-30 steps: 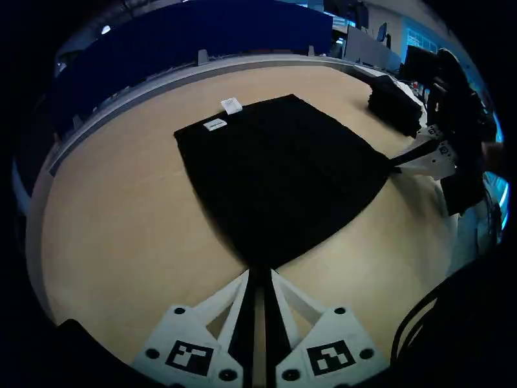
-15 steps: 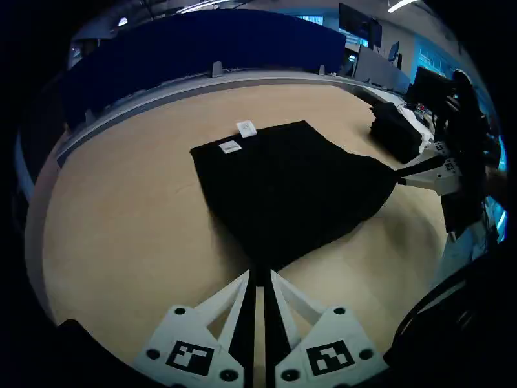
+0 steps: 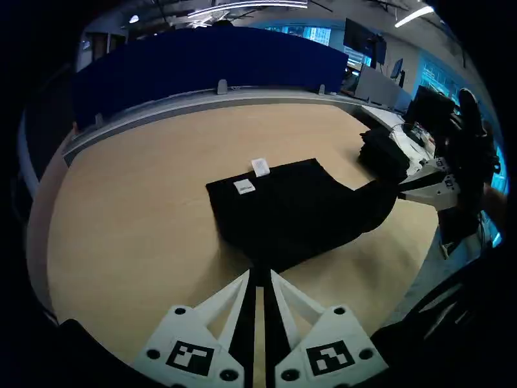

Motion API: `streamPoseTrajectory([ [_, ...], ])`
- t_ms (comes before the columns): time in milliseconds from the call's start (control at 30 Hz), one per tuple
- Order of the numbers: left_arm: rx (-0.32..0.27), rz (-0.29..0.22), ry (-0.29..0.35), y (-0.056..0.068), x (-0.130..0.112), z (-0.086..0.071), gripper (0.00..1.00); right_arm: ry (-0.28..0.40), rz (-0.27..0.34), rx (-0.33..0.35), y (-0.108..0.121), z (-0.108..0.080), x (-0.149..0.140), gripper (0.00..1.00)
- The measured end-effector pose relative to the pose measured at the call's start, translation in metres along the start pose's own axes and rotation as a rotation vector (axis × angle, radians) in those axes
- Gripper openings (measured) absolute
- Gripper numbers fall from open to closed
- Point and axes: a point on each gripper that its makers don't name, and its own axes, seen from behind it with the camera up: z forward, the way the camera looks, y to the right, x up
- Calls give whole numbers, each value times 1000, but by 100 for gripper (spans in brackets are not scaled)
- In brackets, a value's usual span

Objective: Fold towel

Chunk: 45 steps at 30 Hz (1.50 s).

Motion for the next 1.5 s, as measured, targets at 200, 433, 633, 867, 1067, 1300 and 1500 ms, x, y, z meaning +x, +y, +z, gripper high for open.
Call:
streamPoseTrajectory([
  [200, -13, -22, 9, 10, 4, -13, 8, 5, 13, -2, 2, -11, 2, 13],
  [433, -3, -29, 4, 8, 7, -10, 8, 3, 14, 1, 5, -9, 5, 13],
  [633, 10, -36, 17, 1, 21, -3, 8, 1, -12, -4, 13, -2, 14, 13],
  [867, 35, -34, 31, -11, 42, 10, 8, 13, -33, -23, 31, 11, 32, 13],
  [1067, 51, -34, 38, -19, 58, 26, 8, 21, -40, -44, 51, 26, 46, 13],
  [1300, 66, -35, 26, -32, 66, 50, 8, 15, -30, -52, 67, 49, 54, 13],
  [1500, 67, -28, 2, -40, 66, 68, 8, -7, -5, -52, 75, 70, 48, 13],
])
